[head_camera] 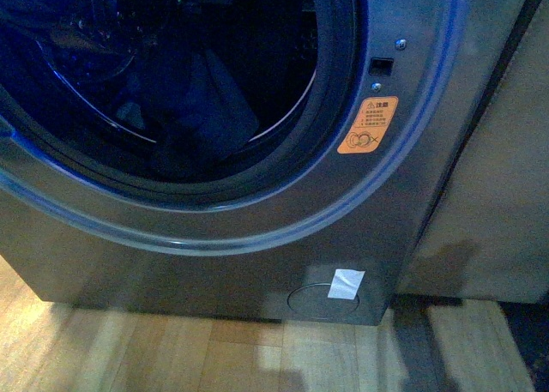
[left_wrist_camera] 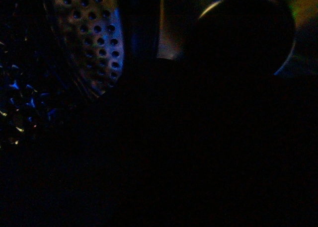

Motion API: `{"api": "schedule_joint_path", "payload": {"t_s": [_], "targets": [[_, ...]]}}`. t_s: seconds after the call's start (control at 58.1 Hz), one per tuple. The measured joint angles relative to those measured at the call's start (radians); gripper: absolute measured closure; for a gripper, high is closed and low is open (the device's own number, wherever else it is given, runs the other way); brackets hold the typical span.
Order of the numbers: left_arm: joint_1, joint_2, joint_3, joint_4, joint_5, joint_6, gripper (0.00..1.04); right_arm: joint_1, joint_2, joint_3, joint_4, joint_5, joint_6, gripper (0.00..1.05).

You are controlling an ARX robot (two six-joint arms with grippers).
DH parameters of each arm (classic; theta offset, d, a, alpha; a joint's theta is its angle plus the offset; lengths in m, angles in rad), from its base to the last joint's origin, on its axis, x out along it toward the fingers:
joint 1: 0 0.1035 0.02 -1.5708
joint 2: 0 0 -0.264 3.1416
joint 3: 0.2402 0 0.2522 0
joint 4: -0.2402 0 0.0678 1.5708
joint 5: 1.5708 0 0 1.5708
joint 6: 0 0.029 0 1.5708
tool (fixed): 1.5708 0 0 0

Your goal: Put clothes into washing machine

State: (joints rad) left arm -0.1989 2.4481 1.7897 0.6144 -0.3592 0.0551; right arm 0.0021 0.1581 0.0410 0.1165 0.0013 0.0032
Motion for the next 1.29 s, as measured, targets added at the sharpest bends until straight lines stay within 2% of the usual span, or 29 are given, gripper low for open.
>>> {"api": "schedule_joint_path", "payload": {"t_s": [0.121, 0.465, 0.499, 0.585, 0.775, 0.792, 0.861, 0.947, 1.292], "targets": [[-0.022, 0.000, -0.019, 0.016, 0.001, -0.012, 0.90, 0.000, -0.129, -0.035, -0.115, -0.004, -0.001, 1.02], [-0.036, 0.000, -0.133, -0.072, 0.060, -0.027, 0.90, -0.001, -0.154, -0.035, -0.117, -0.003, -0.001, 1.02], [-0.030, -0.004, -0.154, -0.071, 0.072, -0.030, 0.86, -0.001, -0.154, -0.035, -0.117, -0.003, -0.001, 1.02], [-0.008, -0.047, -0.246, -0.071, 0.106, -0.036, 0.66, -0.001, -0.154, -0.035, -0.117, -0.003, -0.001, 1.02], [0.016, -0.180, -0.406, -0.051, 0.148, -0.025, 0.38, -0.001, -0.154, -0.035, -0.117, -0.003, -0.001, 1.02], [0.017, -0.212, -0.442, -0.040, 0.157, -0.021, 0.31, -0.001, -0.154, -0.035, -0.117, -0.003, -0.001, 1.02], [0.016, -0.280, -0.525, -0.026, 0.175, -0.008, 0.17, -0.001, -0.154, -0.035, -0.117, -0.003, -0.001, 1.02], [0.008, -0.331, -0.605, -0.014, 0.190, -0.002, 0.05, -0.001, -0.154, -0.035, -0.117, -0.003, -0.001, 1.02], [-0.040, -0.655, -1.017, 0.097, 0.319, -0.009, 0.07, -0.001, -0.154, -0.035, -0.117, -0.003, -0.001, 1.02]]}}
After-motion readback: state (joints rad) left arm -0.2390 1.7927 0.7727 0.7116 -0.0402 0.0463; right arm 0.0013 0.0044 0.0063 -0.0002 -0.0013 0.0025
